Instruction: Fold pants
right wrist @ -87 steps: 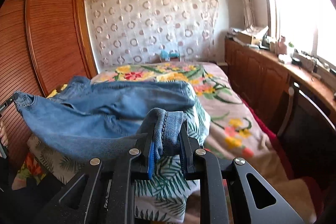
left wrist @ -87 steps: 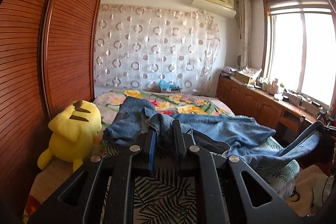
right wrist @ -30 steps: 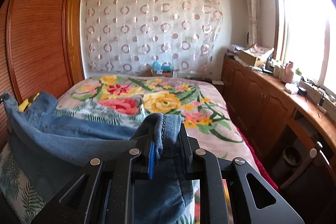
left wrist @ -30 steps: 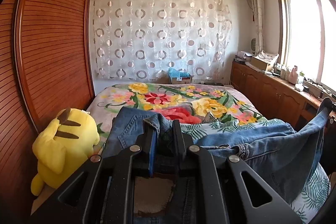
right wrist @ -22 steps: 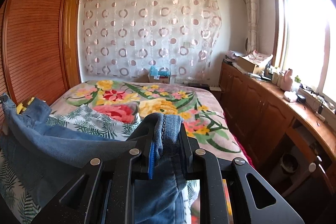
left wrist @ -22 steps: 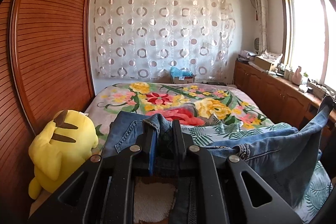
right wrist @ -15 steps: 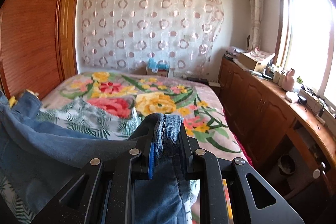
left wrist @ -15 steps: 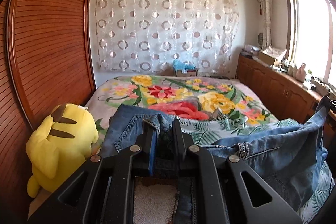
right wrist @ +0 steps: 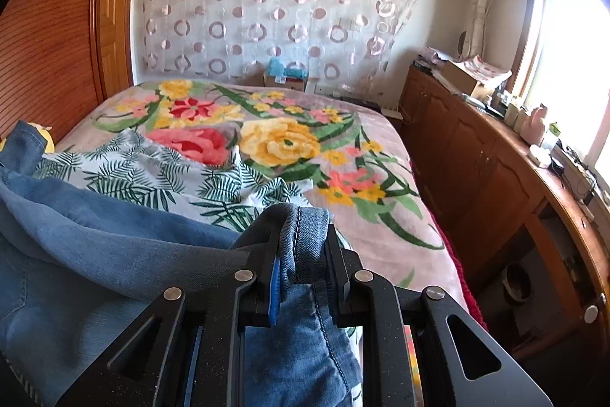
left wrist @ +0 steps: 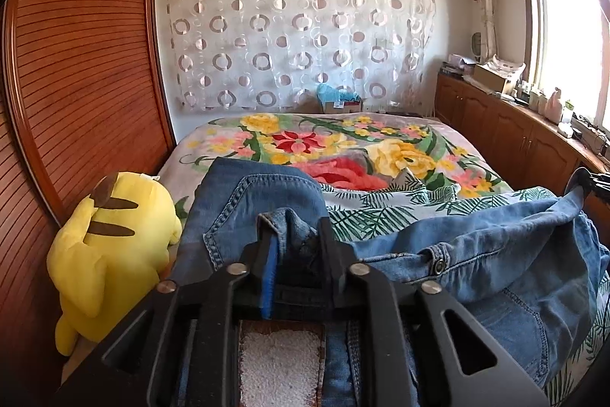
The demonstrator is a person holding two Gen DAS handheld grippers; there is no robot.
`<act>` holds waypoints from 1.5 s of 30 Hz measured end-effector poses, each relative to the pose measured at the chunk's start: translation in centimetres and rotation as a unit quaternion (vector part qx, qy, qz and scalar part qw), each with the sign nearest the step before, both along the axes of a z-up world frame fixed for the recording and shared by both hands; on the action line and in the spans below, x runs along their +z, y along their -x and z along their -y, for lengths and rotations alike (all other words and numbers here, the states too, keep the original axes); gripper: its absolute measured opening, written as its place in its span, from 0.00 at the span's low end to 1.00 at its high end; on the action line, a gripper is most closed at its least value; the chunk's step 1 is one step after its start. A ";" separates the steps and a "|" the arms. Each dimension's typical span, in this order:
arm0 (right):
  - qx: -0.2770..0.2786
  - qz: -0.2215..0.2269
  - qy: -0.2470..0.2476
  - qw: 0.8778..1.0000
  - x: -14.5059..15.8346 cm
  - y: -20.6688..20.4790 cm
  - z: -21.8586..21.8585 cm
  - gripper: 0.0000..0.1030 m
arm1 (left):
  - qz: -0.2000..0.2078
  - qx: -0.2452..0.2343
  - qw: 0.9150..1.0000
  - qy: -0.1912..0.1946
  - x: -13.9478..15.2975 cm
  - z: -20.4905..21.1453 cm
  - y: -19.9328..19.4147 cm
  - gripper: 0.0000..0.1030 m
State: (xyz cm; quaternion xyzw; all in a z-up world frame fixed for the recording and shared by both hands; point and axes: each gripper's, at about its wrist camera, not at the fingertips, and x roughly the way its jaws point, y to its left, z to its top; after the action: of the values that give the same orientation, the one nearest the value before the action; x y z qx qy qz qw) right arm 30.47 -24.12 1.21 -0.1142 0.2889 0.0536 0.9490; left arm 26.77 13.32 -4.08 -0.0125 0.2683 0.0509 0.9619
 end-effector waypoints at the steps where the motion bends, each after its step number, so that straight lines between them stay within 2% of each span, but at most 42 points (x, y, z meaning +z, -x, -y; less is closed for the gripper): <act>1: 0.000 -0.002 0.001 1.000 0.0 0.0 0.1 0.18 | 0.000 0.001 1.000 -0.001 0.0 0.0 0.1 0.31; 3: -0.002 -0.005 0.005 1.000 0.1 -0.2 0.2 0.18 | 0.007 0.003 1.000 -0.002 0.3 -0.1 0.7 0.47; 5: -0.002 -0.009 0.004 1.000 -0.1 -0.3 0.2 0.18 | 0.010 -0.001 1.000 0.001 0.7 -0.1 1.3 0.53; 8: -0.002 -0.012 0.000 1.000 0.0 -0.8 0.3 0.18 | 0.006 -0.015 1.000 0.010 0.8 0.0 1.9 0.83; 15: 0.001 -0.011 -0.017 1.000 0.2 -2.0 0.0 0.18 | -0.009 -0.050 0.998 0.026 0.1 1.7 2.9 0.83; 18: -0.005 -0.014 -0.021 1.000 0.3 -1.9 0.5 0.32 | -0.018 -0.074 0.996 0.047 -0.4 2.7 3.6 0.83; 20: -0.004 -0.010 -0.033 0.999 0.6 -1.2 1.2 0.47 | -0.021 -0.085 0.995 0.047 -0.6 3.7 4.2 0.83; 21: -0.005 -0.010 -0.038 0.999 0.6 -0.6 1.7 0.50 | -0.021 -0.088 0.995 0.045 -0.7 4.0 4.5 0.83; 25: -0.007 -0.012 -0.047 0.999 0.2 2.5 3.5 0.50 | -0.027 -0.104 0.993 0.047 -1.0 5.2 6.0 0.83; 29: -0.016 -0.048 -0.047 0.998 -1.9 4.3 5.3 0.50 | -0.036 -0.108 0.992 0.049 -1.7 5.7 7.4 0.83; 31: -0.028 -0.068 -0.047 0.996 -3.2 4.4 6.1 0.50 | -0.041 -0.107 0.992 0.050 -2.0 5.8 7.9 0.83; 34: -0.037 -0.091 -0.077 0.992 -4.3 4.5 7.1 0.50 | -0.047 -0.098 0.993 0.048 -2.3 5.5 8.4 0.83; 42: -0.043 -0.122 -0.083 0.988 -6.0 4.0 7.1 0.50 | -0.060 -0.061 0.995 0.044 -3.3 3.0 10.1 0.83; 45: -0.047 -0.131 -0.090 0.986 -5.7 3.5 6.9 0.50 | -0.063 -0.050 0.996 0.044 -3.7 2.2 10.6 0.83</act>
State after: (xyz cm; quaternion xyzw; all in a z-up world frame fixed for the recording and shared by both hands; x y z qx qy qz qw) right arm 26.95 -31.02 -4.51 -0.0066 0.4097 0.0490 0.9109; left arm 16.17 11.16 -7.77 -0.0378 0.3301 -0.0086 0.9431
